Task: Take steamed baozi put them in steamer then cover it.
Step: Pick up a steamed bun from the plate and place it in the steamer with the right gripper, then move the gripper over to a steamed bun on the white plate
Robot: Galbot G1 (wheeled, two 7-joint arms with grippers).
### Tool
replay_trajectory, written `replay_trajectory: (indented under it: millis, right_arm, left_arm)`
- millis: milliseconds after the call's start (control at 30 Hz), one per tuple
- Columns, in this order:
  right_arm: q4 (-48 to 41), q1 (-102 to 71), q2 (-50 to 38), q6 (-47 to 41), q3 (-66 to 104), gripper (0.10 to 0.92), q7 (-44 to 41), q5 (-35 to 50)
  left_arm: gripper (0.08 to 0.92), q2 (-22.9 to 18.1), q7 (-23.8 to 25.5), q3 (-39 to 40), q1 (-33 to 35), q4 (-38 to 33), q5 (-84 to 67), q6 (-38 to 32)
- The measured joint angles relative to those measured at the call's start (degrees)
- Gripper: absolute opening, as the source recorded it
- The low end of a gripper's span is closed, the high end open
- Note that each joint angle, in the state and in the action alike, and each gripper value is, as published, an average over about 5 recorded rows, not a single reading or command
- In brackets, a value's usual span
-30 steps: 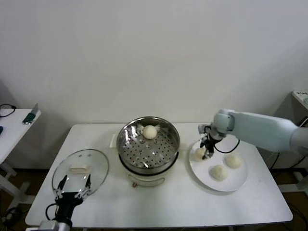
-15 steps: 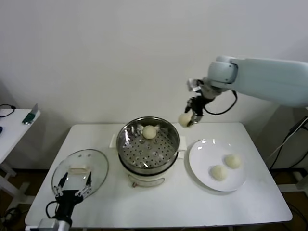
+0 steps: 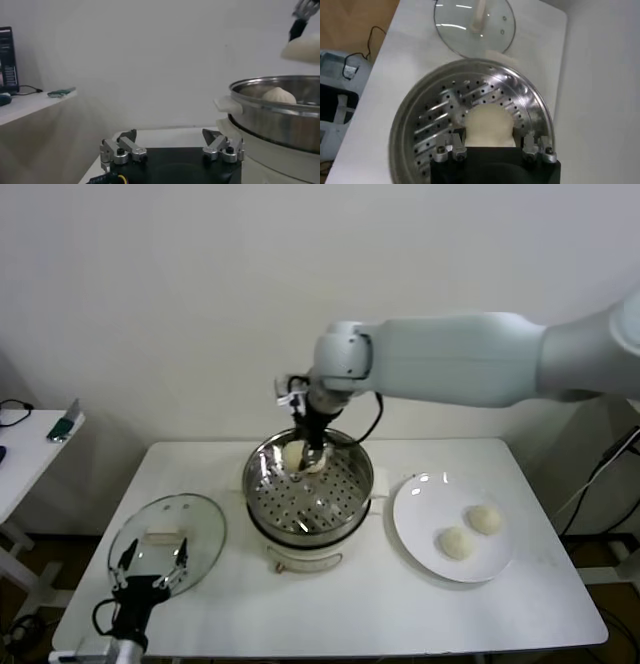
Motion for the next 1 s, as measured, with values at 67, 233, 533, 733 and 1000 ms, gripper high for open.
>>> replay_trajectory:
  millis: [67,233,533,733,1000]
  right_arm:
    - [-1.67,-1.91,1.72,-0.31,0.18,0.630,0.48,-0.70]
    - [-5.35,-6.36,4.79,-0.94,0.27,0.628,1.54,-2.68]
    - [-10.07,-11.96,7.72,-1.59,1.10,0.666,2.90,-5.84]
    - [-10.43,-11.55,7.21,-0.08,0.67,0.802,1.73,-6.56]
    - [-6.94,-3.38,0.71,5.87,-2.48,0.823,-5.05,-5.49]
  left_arm:
    - [0.823,-0.09,0.00,-0.01,-0.06,-0.01,-0.04,-0.01]
    - [0.823,-0.27,0.00,-0.02,-0.25,0.01,-0.08,0.02]
    - [0.823,-0.30,0.00,-0.03,-0.54,0.38,-0.12,0.00]
    - [0.823,-0.23,0.00,0.00,-0.28,0.27,-0.12,-0.06]
    - [0.823,-0.05,0.03,0.28,-0.03,-0.15,0.14,-0.06]
